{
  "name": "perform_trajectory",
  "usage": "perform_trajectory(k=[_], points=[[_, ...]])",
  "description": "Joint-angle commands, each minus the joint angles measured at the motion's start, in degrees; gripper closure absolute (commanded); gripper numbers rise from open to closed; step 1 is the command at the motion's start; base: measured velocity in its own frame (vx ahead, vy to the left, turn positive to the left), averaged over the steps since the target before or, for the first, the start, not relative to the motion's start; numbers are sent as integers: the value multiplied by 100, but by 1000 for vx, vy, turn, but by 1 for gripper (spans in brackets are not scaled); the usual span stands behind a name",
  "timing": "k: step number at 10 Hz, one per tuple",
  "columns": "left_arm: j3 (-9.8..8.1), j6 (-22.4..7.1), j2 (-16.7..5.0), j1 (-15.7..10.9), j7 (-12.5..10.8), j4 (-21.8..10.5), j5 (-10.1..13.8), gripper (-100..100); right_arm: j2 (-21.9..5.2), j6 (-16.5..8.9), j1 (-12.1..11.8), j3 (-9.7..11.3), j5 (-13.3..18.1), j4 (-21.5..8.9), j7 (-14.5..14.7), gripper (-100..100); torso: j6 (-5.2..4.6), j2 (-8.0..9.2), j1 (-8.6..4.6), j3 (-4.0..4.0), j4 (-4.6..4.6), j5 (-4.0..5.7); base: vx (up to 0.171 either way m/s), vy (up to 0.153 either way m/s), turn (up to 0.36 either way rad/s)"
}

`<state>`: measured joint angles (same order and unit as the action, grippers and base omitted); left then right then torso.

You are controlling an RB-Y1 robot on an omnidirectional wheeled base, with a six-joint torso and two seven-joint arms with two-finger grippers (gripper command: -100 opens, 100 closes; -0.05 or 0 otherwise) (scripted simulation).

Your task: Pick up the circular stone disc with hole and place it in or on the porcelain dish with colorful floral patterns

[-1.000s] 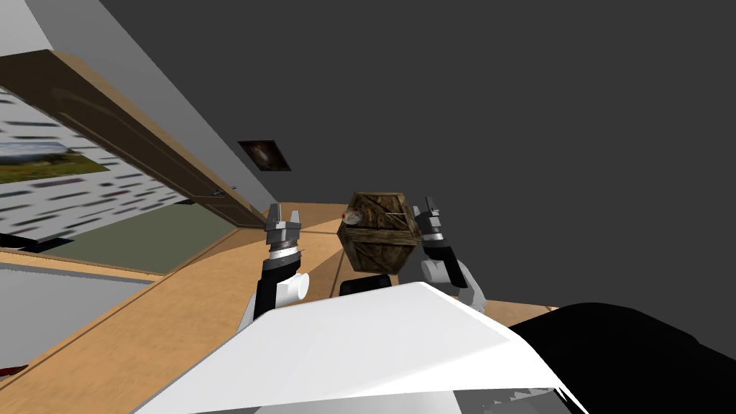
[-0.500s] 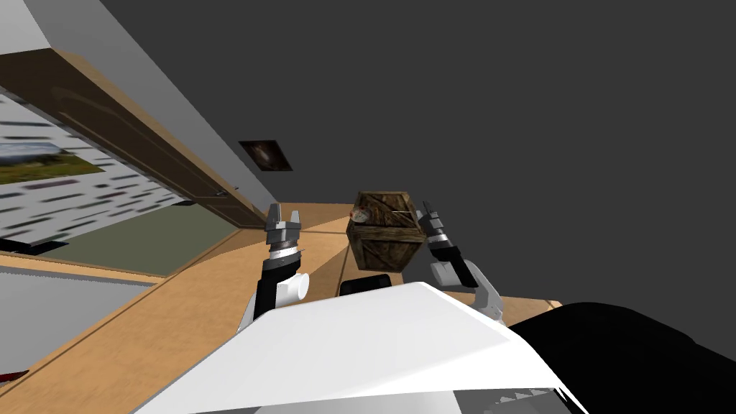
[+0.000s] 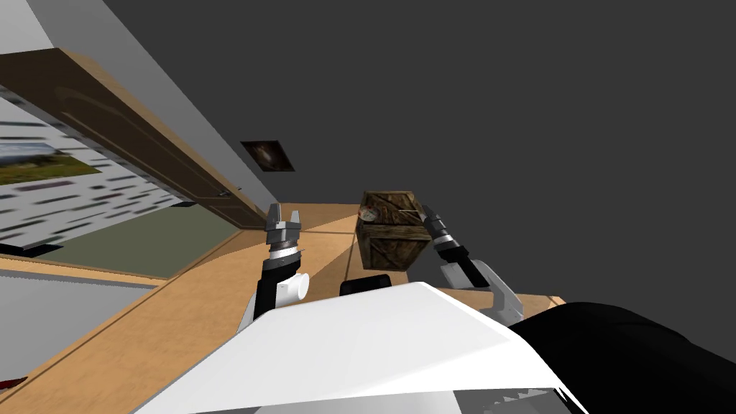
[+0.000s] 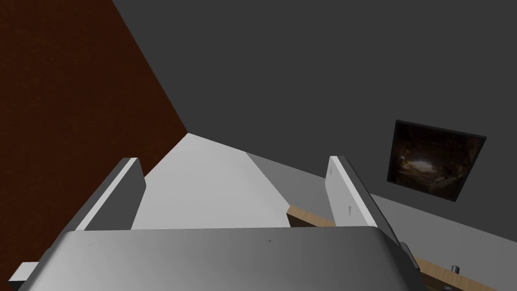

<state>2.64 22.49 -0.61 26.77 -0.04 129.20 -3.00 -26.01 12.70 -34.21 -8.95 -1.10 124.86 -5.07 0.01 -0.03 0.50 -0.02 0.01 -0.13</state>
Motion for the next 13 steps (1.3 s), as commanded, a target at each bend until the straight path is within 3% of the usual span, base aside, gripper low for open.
perform_trajectory(k=[1,10,13], points=[[0,0,0,0,0,0,0,0,-286,-129,-62,-93,27,-68,39,-100,0,0,0,0,0,0,-12,138,-9],[0,0,0,0,0,0,0,0,-1773,-765,-419,-349,145,-498,236,-100,0,3,-10,2,-1,1,-6,135,4],[0,0,0,0,0,0,0,0,-2113,-870,-467,-357,152,-596,259,-100,1,-5,-16,-3,1,4,13,88,21]])
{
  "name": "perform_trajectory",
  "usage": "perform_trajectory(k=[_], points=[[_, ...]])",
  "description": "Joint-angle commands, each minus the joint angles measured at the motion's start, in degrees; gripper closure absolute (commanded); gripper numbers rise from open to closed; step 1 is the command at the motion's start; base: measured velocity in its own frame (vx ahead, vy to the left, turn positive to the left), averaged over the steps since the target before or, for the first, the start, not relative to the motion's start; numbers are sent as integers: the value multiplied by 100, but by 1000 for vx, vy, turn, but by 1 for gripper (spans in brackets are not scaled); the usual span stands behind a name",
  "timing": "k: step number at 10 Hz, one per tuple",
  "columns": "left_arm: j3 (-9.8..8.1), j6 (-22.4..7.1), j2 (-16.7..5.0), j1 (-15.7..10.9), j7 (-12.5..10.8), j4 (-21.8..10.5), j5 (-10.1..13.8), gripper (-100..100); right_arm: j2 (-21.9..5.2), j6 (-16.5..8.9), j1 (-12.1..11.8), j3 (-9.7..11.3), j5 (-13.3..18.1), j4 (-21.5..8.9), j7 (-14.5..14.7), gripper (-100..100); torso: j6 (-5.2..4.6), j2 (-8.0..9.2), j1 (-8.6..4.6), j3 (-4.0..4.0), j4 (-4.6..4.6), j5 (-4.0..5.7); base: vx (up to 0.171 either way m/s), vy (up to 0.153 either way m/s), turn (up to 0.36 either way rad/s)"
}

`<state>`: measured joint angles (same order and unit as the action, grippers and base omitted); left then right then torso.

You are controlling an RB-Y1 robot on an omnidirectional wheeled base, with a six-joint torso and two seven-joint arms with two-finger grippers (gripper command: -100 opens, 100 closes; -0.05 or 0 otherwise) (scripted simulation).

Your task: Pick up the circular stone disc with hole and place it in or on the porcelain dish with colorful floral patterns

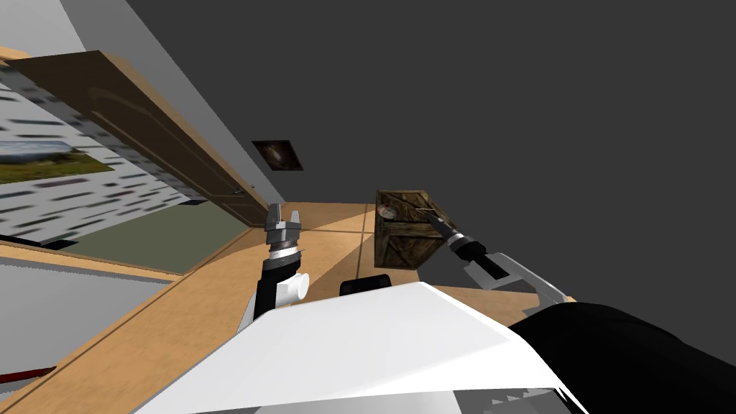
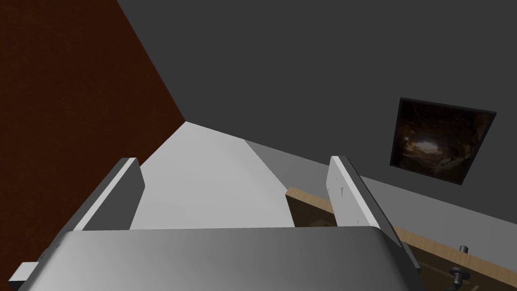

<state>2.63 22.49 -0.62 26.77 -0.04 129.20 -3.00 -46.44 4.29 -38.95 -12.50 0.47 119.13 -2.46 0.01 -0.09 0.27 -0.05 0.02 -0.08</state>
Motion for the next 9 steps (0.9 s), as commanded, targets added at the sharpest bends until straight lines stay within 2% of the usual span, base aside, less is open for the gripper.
perform_trajectory(k=[1,2,3,4,5,6,7,8,9], points=[[0,0,0,0,0,0,0,0,-286,-132,-37,1,-1,-129,17,-100,0,0,0,0,0,0,6,82,52],[0,0,0,0,0,0,0,0,-338,-132,-37,1,-1,-129,17,-100,1,3,1,1,0,1,9,71,17],[0,0,0,0,0,0,0,0,-571,-233,-76,15,-2,-242,33,-100,0,2,-3,1,-1,1,11,96,55],[0,0,0,0,0,0,0,0,-611,-233,-76,15,-2,-242,33,-100,1,2,5,1,0,0,19,75,22],[0,0,0,0,0,0,0,0,-829,-331,-112,39,-7,-361,46,-100,-1,0,-2,0,0,0,30,76,57],[0,0,0,0,0,0,0,0,-886,-331,-112,39,-7,-361,46,-100,1,-4,-2,-3,1,1,22,58,28],[0,0,0,0,0,0,0,0,-1116,-427,-144,74,-15,-485,56,-100,-1,-2,-8,-1,1,2,29,63,62],[0,0,0,0,0,0,0,0,-1162,-427,-144,74,-15,-485,56,-100,1,-5,-8,-3,1,3,22,55,37],[0,0,0,0,0,0,0,0,-1390,-521,-172,118,-27,-614,62,-100,-1,-3,-10,-2,1,2,22,61,68]])
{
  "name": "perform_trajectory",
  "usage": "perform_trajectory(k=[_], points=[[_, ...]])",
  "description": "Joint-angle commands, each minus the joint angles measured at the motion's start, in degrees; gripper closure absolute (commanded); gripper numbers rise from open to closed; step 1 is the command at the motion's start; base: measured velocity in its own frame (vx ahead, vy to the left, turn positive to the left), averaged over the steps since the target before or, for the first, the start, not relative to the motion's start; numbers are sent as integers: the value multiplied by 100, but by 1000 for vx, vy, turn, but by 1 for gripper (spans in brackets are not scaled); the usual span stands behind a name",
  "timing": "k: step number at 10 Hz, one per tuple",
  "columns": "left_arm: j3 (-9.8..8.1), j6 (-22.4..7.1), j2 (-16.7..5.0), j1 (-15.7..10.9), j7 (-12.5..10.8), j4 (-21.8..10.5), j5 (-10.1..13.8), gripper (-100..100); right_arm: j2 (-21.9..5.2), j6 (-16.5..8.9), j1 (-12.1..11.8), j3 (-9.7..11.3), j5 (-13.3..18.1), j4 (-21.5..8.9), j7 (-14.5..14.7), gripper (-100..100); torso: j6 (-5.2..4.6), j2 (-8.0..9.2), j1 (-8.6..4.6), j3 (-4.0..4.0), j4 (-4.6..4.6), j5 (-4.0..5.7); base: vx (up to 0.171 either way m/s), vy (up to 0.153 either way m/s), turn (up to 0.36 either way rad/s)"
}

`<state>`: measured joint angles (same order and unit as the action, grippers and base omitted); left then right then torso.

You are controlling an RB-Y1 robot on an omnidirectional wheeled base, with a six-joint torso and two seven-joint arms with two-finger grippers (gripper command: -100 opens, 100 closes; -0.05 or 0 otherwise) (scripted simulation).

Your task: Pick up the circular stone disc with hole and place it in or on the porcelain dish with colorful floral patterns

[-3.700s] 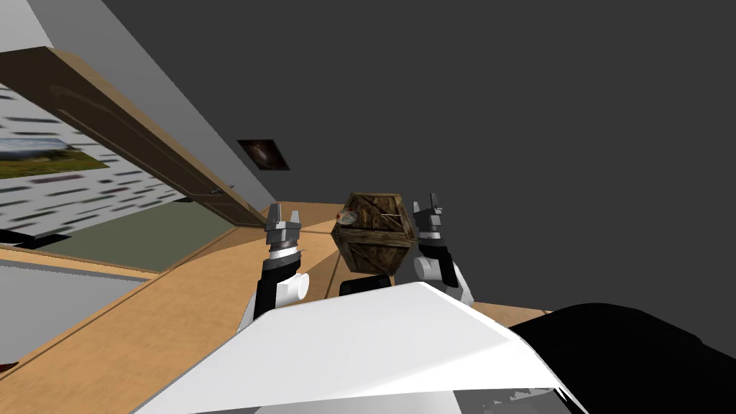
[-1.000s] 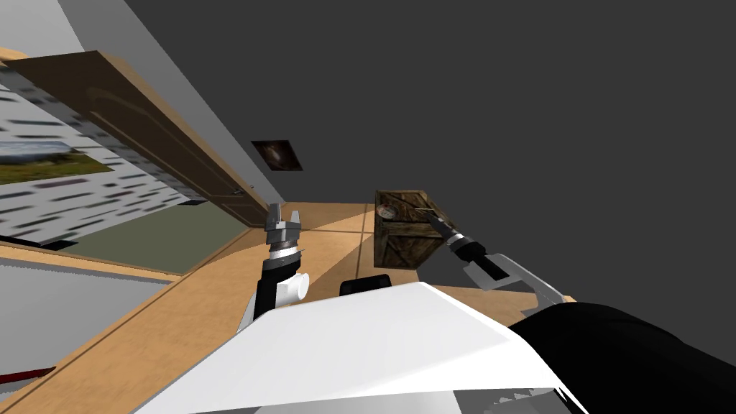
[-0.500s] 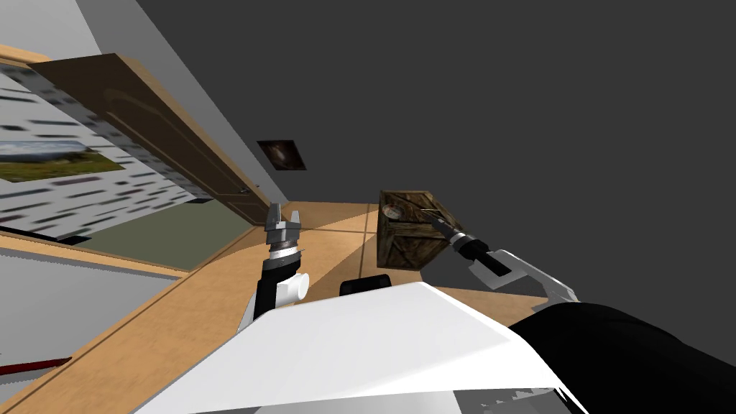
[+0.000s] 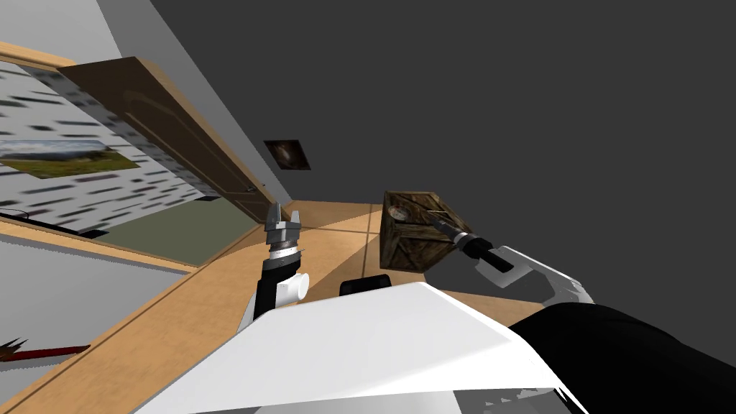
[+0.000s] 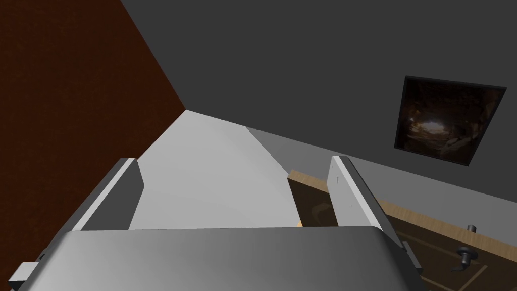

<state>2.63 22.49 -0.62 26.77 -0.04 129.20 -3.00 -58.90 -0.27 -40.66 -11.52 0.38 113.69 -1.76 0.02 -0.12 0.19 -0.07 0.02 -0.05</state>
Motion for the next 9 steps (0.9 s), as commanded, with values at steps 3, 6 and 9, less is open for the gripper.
perform_trajectory(k=[3,6,9], points=[[0,0,0,0,0,0,0,0,-459,-156,-27,73,-33,-203,-3,-100,0,-1,-2,-1,0,1,23,51,53],[0,0,0,0,0,0,0,0,-945,-330,-73,201,-68,-474,-1,-100,-2,-2,-4,-1,0,0,29,53,69],[0,0,0,1,0,0,0,0,-1427,-495,-114,350,-110,-746,-6,-100,-2,-7,-1,-4,2,0,45,58,87]])
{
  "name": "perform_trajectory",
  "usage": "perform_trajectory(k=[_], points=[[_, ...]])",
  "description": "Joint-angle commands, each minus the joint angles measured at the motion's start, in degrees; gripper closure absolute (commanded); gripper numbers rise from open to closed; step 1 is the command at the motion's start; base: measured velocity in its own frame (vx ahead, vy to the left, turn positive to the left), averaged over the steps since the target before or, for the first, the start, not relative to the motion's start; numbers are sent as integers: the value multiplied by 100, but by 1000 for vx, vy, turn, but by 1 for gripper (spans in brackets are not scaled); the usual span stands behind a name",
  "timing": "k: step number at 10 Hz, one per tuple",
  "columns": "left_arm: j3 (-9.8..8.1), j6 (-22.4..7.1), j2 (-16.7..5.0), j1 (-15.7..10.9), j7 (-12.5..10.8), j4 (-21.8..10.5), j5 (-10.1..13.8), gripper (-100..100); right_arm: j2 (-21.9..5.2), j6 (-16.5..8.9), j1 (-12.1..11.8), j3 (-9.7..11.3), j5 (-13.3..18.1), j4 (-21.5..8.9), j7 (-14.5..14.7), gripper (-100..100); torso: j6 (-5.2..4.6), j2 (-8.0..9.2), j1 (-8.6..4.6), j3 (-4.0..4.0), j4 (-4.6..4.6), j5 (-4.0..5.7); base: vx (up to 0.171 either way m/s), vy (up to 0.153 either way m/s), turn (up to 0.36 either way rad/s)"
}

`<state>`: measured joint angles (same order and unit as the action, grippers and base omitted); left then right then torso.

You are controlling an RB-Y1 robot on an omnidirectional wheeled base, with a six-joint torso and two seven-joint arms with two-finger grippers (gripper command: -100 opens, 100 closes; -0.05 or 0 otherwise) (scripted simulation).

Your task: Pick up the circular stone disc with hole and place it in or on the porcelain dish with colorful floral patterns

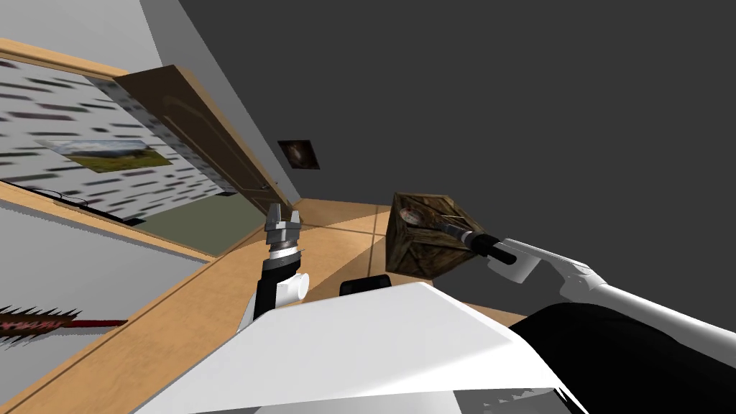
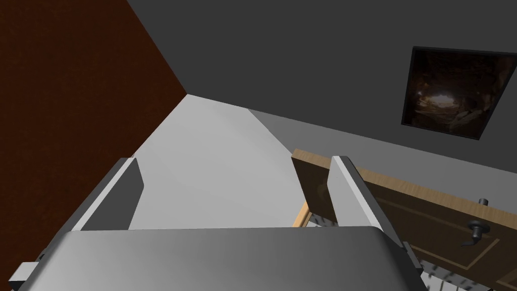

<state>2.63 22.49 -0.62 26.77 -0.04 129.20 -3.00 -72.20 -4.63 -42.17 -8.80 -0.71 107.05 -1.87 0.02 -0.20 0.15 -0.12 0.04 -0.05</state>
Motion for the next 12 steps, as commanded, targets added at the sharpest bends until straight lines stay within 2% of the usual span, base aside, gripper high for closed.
perform_trajectory(k=[1,2,7,8,12], points=[[0,0,0,0,0,0,0,0,-286,-138,19,155,-23,-216,1,-100,0,0,0,0,0,0,66,57,137],[0,0,0,0,0,0,0,0,-372,-138,19,155,-23,-216,1,-100,1,-7,1,-4,2,0,53,41,45],[0,0,0,0,0,0,0,0,-1317,-474,-55,488,-118,-791,-18,-100,-1,-7,3,-4,2,-1,56,52,105],[0,0,0,0,0,0,0,0,-1354,-474,-55,488,-118,-791,-18,-100,-2,-4,4,-3,1,-1,41,31,30],[0,0,0,0,0,0,0,0,-1832,-635,-118,663,-160,-1048,-23,-100,-4,5,-4,3,-1,2,38,31,61]])
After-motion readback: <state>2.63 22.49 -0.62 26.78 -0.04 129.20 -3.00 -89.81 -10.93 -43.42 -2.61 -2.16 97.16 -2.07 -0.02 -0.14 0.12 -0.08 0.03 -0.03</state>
